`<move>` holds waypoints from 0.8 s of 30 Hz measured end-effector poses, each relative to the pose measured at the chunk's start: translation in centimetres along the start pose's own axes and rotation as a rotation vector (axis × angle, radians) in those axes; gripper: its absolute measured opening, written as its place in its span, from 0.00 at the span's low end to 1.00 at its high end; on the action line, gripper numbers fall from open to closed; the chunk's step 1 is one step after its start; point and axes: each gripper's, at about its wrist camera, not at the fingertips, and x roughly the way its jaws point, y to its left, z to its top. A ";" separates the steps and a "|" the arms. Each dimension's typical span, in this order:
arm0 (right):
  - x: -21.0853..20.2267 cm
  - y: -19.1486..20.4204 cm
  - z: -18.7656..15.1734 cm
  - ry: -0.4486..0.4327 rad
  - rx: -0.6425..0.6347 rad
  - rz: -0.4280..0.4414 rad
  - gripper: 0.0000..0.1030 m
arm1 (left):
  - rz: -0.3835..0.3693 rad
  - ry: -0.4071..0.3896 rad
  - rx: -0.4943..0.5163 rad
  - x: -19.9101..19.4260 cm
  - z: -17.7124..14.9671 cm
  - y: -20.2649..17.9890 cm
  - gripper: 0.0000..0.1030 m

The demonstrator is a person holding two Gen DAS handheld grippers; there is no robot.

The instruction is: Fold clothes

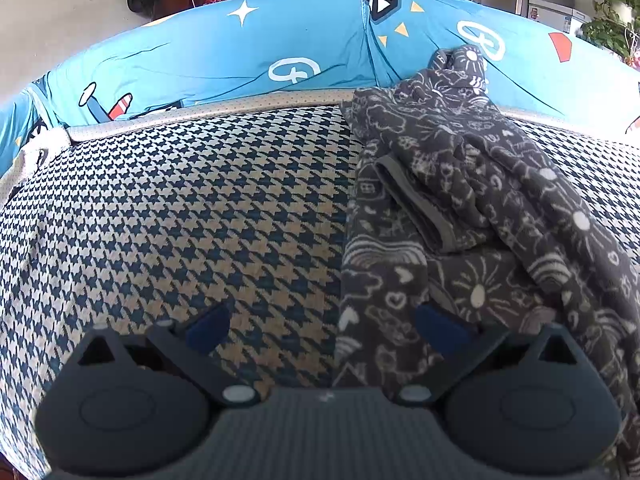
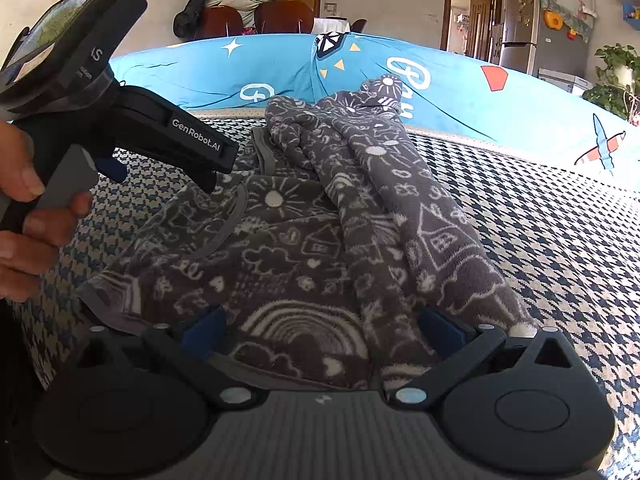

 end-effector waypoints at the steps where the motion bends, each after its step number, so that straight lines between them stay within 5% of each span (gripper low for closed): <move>1: 0.0 0.0 0.0 0.000 0.000 0.000 1.00 | 0.000 0.000 0.001 0.0 0.0 0.0 1.00; 24: 0.1 0.2 -0.1 -0.007 0.007 -0.013 1.00 | 0.005 0.008 0.014 -0.2 -0.2 -0.1 1.00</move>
